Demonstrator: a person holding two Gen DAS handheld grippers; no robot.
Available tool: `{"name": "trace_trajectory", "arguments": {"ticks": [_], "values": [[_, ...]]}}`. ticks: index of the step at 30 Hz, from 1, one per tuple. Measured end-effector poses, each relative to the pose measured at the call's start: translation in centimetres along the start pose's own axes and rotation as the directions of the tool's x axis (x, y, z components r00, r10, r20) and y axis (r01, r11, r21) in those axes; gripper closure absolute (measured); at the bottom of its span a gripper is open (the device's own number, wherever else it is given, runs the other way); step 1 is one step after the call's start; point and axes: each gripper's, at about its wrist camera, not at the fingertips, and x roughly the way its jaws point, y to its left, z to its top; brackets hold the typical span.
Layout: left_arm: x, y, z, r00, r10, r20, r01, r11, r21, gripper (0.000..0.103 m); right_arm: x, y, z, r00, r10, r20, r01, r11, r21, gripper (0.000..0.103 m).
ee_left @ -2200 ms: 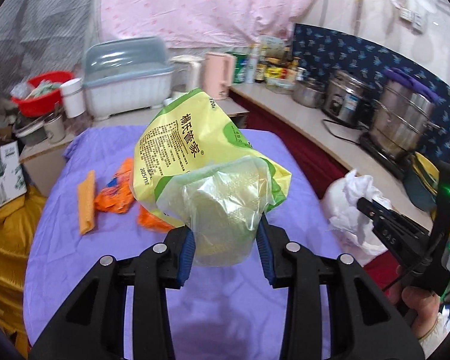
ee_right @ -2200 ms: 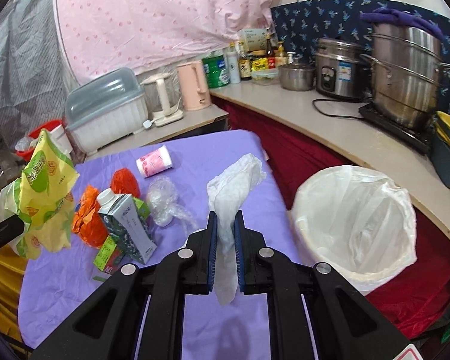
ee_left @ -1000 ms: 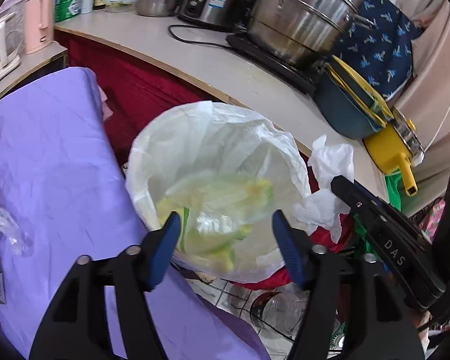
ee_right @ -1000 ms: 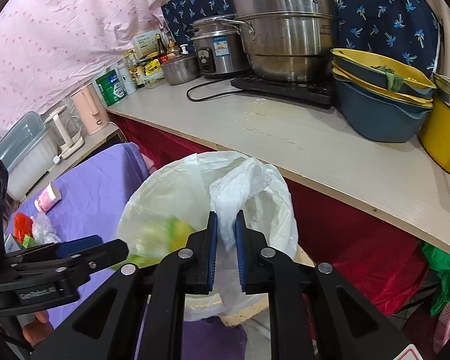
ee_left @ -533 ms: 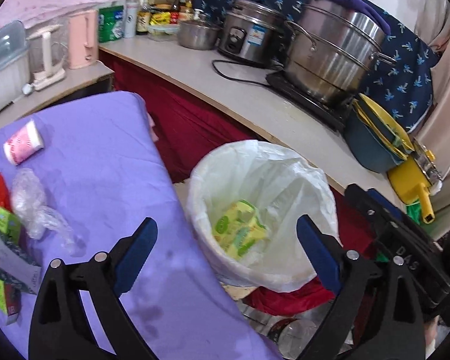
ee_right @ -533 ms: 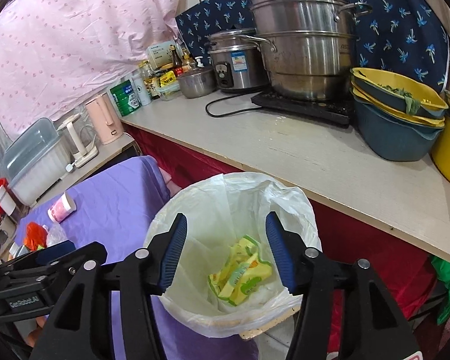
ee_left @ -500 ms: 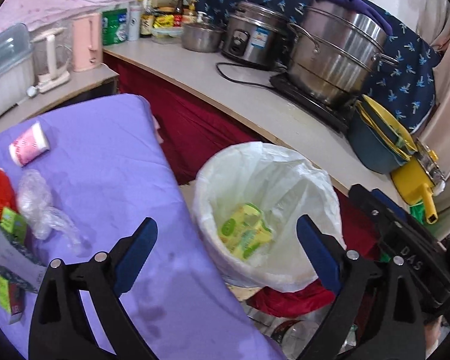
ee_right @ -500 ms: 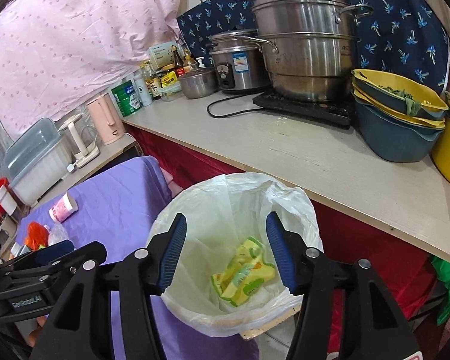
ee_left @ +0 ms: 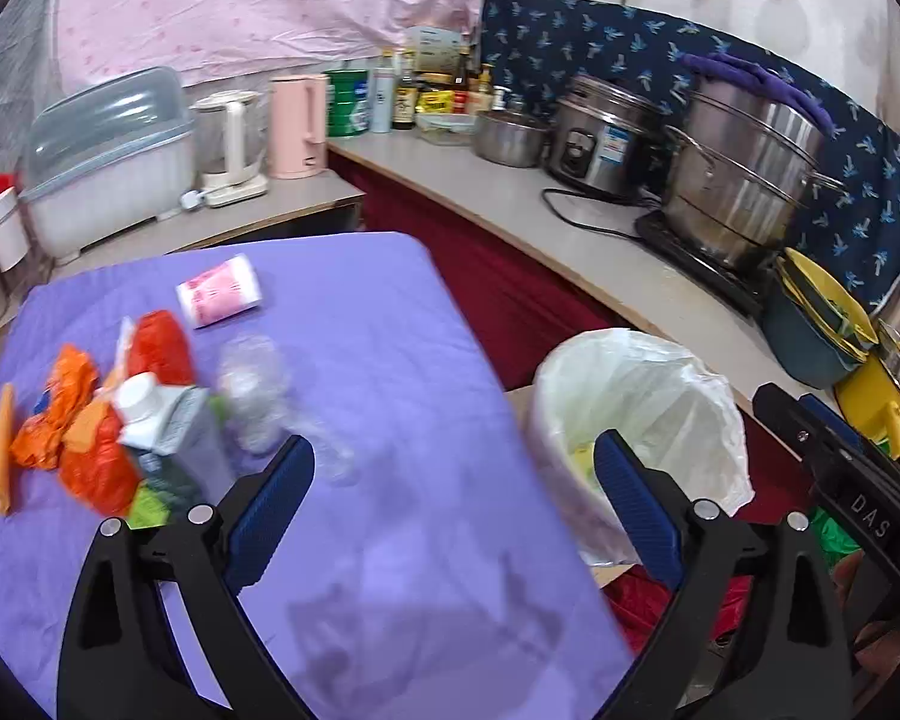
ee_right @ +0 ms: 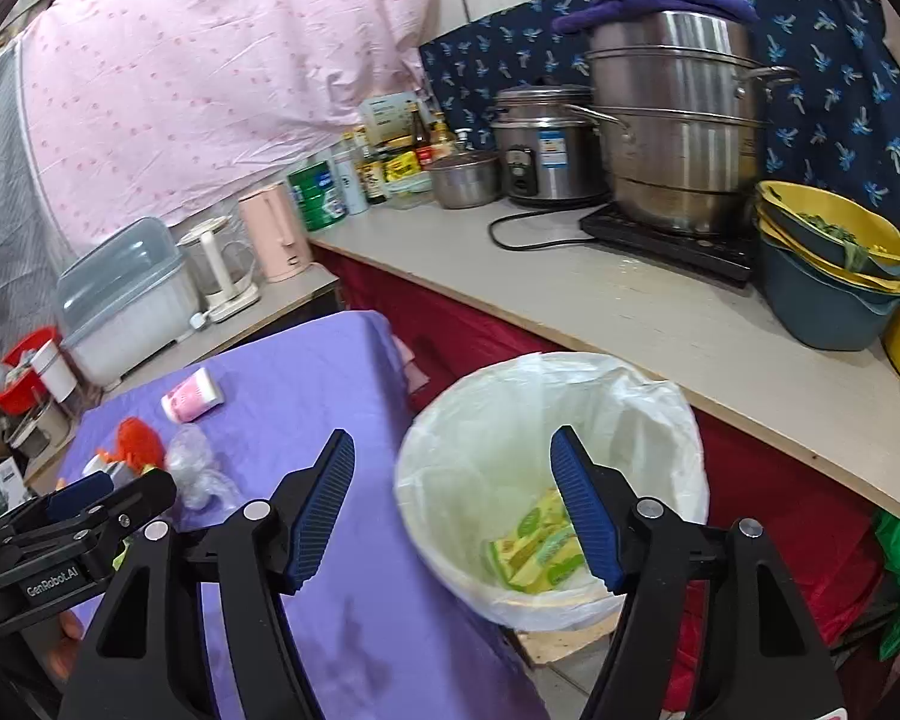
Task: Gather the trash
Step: 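Move both tools back over the table toward the boxes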
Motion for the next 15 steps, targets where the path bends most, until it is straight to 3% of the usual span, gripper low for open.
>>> {"name": "trace_trajectory", "arguments": {"ticks": [7, 15], "values": [[-2.9, 6.6, -1.6, 0.995, 0.098, -0.007, -0.098, 0.992, -0.075, 0.013, 0.1, 6.3, -1.6, 0.996, 0.085, -0.04, -0.087, 0.994, -0.067, 0.033], [-4.9, 14.3, -5.0, 0.97, 0.234, -0.065, -0.241, 0.958, -0.155, 0.013, 1.8, 14.2, -4.5, 0.976, 0.184, -0.118, -0.198, 0.973, -0.119, 0.03]]}}
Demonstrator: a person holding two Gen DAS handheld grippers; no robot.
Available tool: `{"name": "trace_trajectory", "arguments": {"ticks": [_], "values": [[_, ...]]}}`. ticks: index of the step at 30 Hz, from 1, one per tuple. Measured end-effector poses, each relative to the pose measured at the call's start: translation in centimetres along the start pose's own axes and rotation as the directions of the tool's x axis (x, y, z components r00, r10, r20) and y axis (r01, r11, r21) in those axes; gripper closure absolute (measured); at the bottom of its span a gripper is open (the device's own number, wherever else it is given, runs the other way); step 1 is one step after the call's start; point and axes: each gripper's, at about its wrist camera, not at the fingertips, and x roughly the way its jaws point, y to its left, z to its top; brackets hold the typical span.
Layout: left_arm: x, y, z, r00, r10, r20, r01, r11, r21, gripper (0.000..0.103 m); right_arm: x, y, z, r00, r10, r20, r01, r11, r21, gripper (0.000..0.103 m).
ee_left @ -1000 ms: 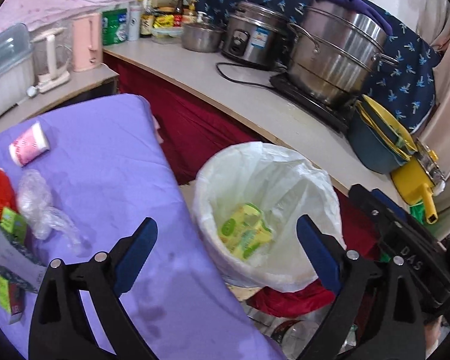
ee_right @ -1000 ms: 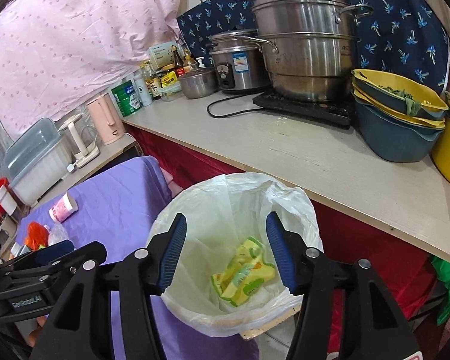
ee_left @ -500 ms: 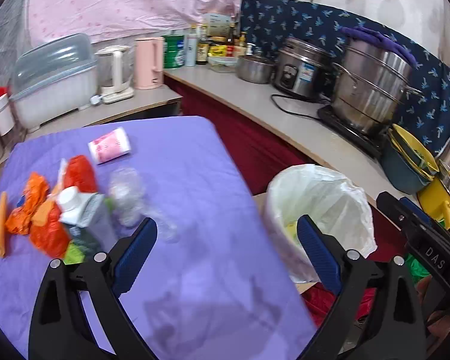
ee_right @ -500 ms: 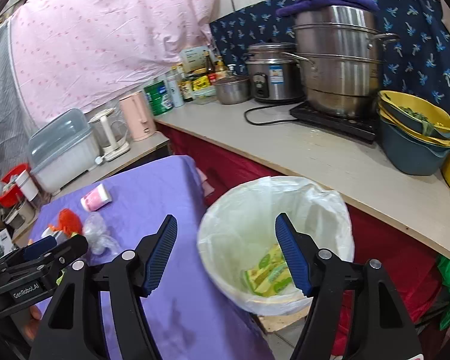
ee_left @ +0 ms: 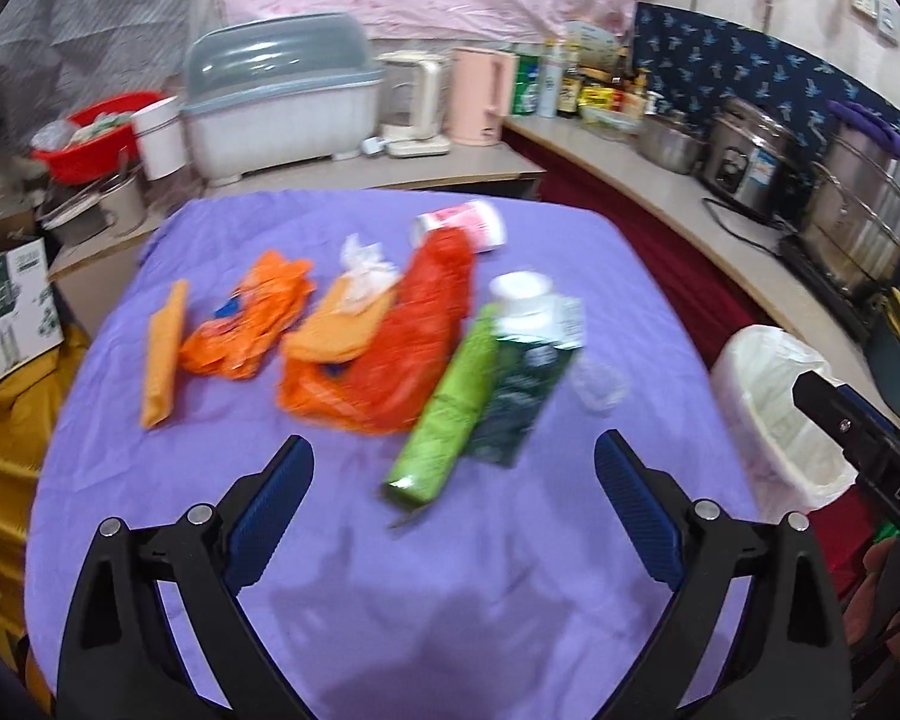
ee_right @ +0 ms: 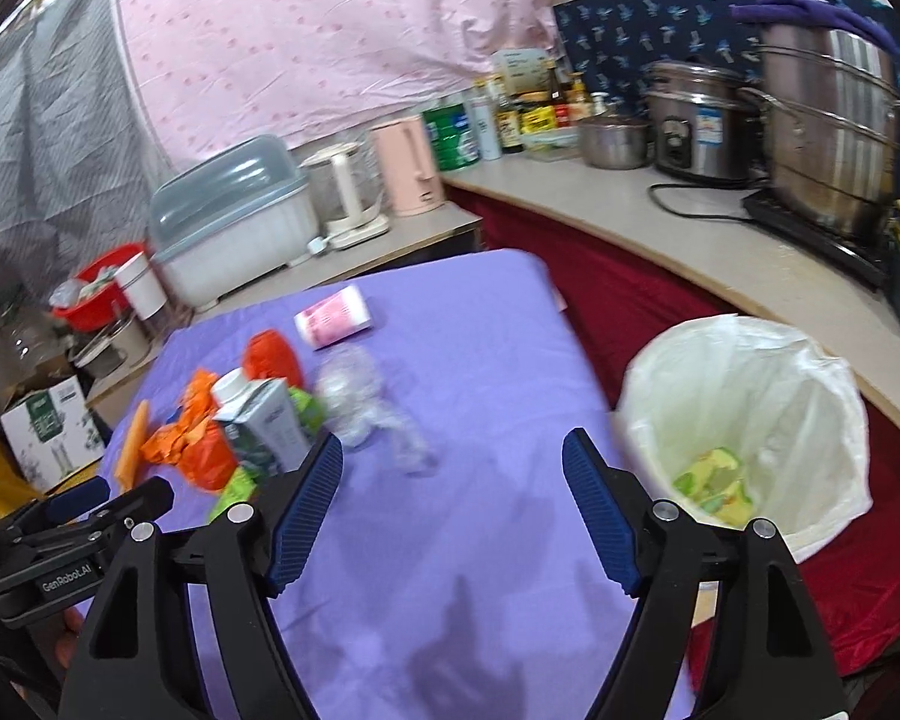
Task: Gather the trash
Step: 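Move both tools back over the table toward the boxes, then grasp the green NB wasabi box with the left gripper while the right gripper grasps the milk carton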
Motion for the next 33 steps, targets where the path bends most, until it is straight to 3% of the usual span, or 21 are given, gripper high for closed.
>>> {"name": "trace_trajectory", "arguments": {"ticks": [6, 12, 23, 26, 28, 33], "values": [[0.4, 4.6, -1.2, 0.996, 0.078, -0.03, -0.08, 0.995, -0.054, 0.013, 3.3, 5.5, -1.1, 0.996, 0.063, -0.059, -0.066, 0.997, -0.05, 0.03], [1.2, 7.4, -1.9, 0.993, 0.103, -0.059, -0.108, 0.99, -0.092, 0.013, 6.4, 9.9, -2.0, 0.992, 0.087, -0.095, -0.095, 0.992, -0.079, 0.029], [3.3, 9.6, -2.0, 0.992, 0.082, -0.097, -0.094, 0.988, -0.125, 0.013, 10.9, 11.7, -2.0, 0.993, 0.042, -0.106, -0.047, 0.998, -0.046, 0.028], [3.8, 9.4, -2.0, 0.993, 0.064, -0.103, -0.076, 0.989, -0.127, 0.013, 11.7, 11.1, -1.8, 0.99, 0.057, -0.127, -0.06, 0.998, -0.027, 0.046], [4.2, 9.1, -1.9, 0.993, 0.047, -0.108, -0.061, 0.991, -0.121, 0.013, 11.9, 10.5, -1.9, 0.988, 0.061, -0.14, -0.064, 0.998, -0.019, 0.064], [4.9, 7.3, -1.9, 0.994, 0.01, -0.111, -0.019, 0.996, -0.085, 0.012, 11.1, 8.7, -1.9, 0.989, 0.053, -0.138, -0.055, 0.998, -0.012, 0.067]]}}
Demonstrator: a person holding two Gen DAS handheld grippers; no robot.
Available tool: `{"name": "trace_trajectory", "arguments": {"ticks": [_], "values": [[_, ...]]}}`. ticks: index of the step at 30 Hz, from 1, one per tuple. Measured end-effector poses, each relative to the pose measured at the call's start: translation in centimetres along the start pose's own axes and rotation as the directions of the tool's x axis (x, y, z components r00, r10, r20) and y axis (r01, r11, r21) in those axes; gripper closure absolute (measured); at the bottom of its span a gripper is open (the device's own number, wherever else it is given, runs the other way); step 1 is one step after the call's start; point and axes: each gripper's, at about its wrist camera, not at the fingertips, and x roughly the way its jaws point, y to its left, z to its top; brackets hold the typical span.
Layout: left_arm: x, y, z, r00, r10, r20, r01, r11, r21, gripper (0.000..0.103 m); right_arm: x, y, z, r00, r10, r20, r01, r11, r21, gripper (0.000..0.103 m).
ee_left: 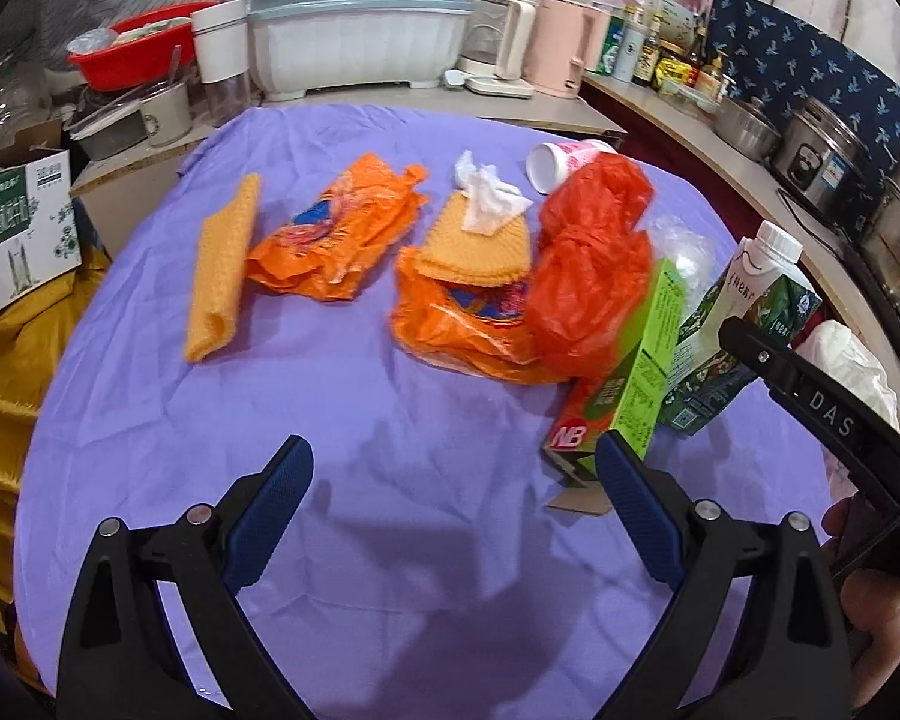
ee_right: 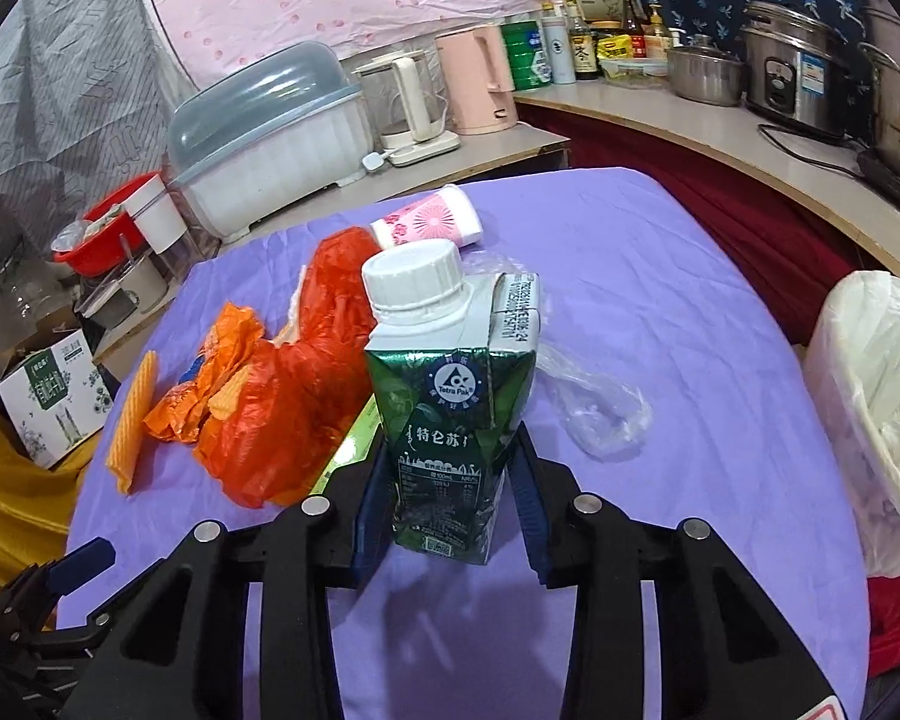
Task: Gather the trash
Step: 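Grasp the green NB wasabi box with the left gripper while the right gripper grasps the milk carton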
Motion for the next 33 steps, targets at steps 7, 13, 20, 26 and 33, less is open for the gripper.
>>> {"name": "trace_trajectory", "arguments": {"ticks": [7, 13, 20, 26, 33], "values": [[1.7, -4.2, -0.4, 0.996, -0.084, -0.037, 0.087, 0.993, 0.08, 0.009, -2.0, -3.1, -0.2, 1.0, -0.019, 0.015, 0.018, 0.999, 0.026, 0.067], [4.0, -7.5, -0.7, 0.994, -0.096, -0.06, 0.103, 0.986, 0.133, 0.009, -4.1, -6.2, 0.0, 0.998, -0.039, 0.043, 0.037, 0.998, 0.053, 0.067], [6.5, -8.2, -0.8, 0.994, -0.072, -0.085, 0.083, 0.987, 0.135, 0.01, -5.8, -8.9, -0.1, 0.997, -0.053, 0.062, 0.048, 0.995, 0.087, 0.067], [7.1, -9.0, -1.0, 0.989, -0.065, -0.131, 0.086, 0.983, 0.161, 0.047, -6.6, -10.7, -0.4, 0.996, -0.062, 0.07, 0.053, 0.992, 0.117, 0.067], [5.7, -10.2, -1.6, 0.99, -0.061, -0.13, 0.085, 0.979, 0.186, 0.066, -8.0, -11.9, -0.8, 0.994, -0.07, 0.087, 0.058, 0.989, 0.135, 0.067]]}}
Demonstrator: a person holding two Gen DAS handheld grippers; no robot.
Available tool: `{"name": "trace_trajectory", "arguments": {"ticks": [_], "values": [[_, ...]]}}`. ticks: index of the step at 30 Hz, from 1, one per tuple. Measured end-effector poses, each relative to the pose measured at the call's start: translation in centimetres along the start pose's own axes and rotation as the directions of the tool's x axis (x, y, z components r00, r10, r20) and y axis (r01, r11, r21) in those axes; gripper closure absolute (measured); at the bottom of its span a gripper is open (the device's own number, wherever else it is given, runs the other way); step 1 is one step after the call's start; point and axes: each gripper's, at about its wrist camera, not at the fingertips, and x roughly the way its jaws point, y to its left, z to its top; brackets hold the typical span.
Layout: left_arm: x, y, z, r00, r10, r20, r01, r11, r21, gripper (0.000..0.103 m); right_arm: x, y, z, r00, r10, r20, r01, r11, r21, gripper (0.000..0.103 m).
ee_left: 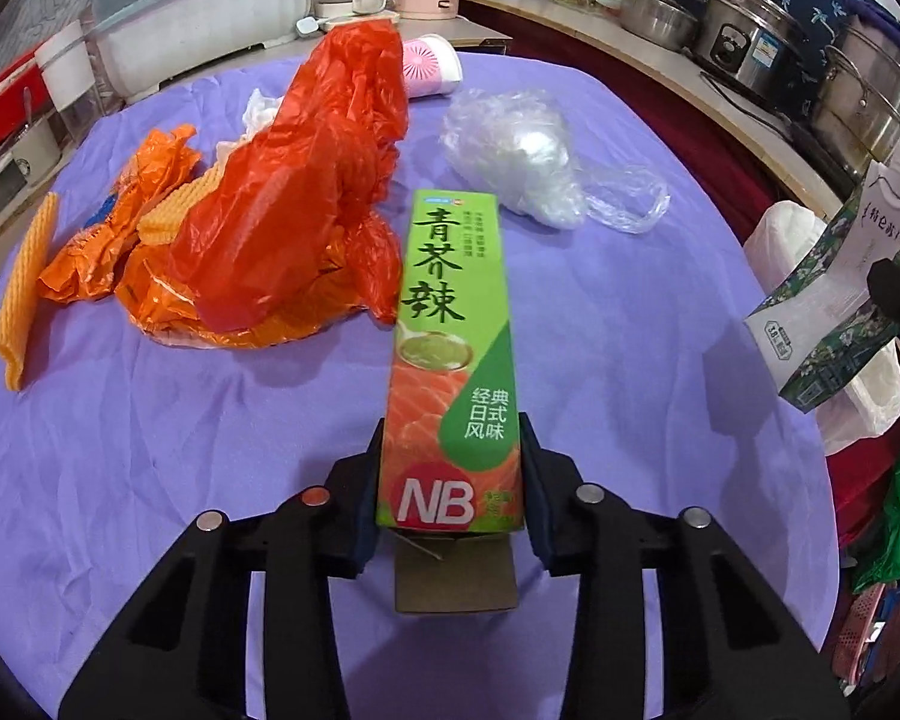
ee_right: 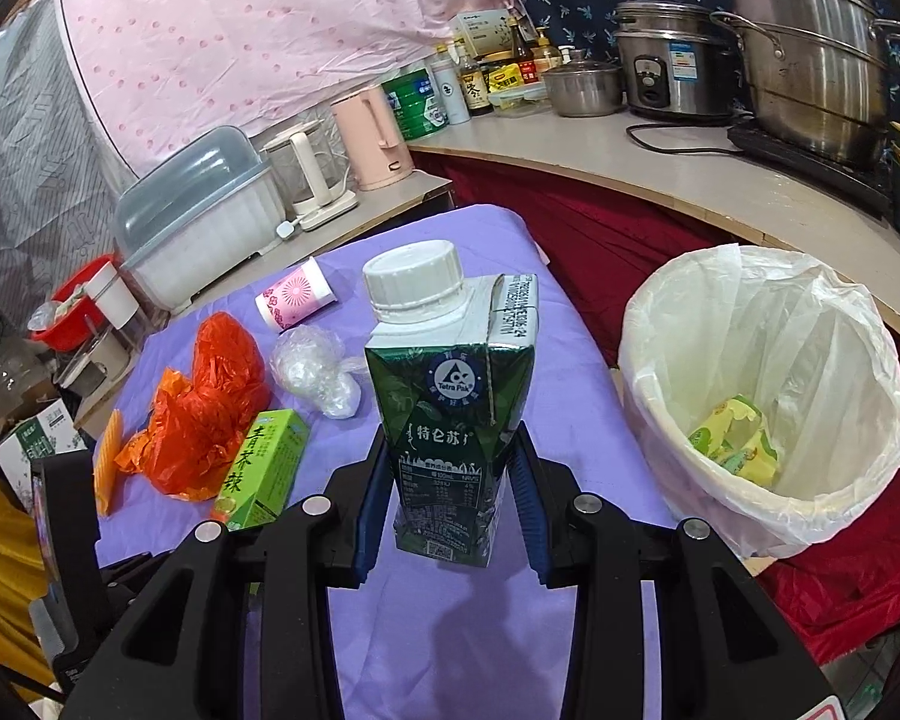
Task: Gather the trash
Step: 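Grasp the green NB wasabi box with the left gripper while the right gripper grasps the milk carton, then carry the box and carton to the trash bin and release both inside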
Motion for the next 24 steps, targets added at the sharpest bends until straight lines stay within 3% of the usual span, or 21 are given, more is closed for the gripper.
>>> {"name": "trace_trajectory", "arguments": {"ticks": [9, 14, 24], "values": [[-4.4, -3.0, 0.0, 0.996, -0.063, 0.057, 0.06, 0.997, 0.052, 0.066, -3.0, -2.7, 0.4, 0.998, -0.022, 0.057, 0.02, 0.999, 0.035, 0.067], [-6.7, -6.5, 0.5, 0.988, -0.117, 0.097, 0.105, 0.988, 0.116, 0.066, -5.6, -5.5, 1.0, 0.991, -0.069, 0.117, 0.062, 0.996, 0.068, 0.067], [-7.9, -17.4, 1.9, 0.96, -0.261, 0.103, 0.221, 0.929, 0.297, 0.066, -9.3, -14.0, 2.7, 0.959, -0.211, 0.188, 0.179, 0.968, 0.175, 0.067]]}}
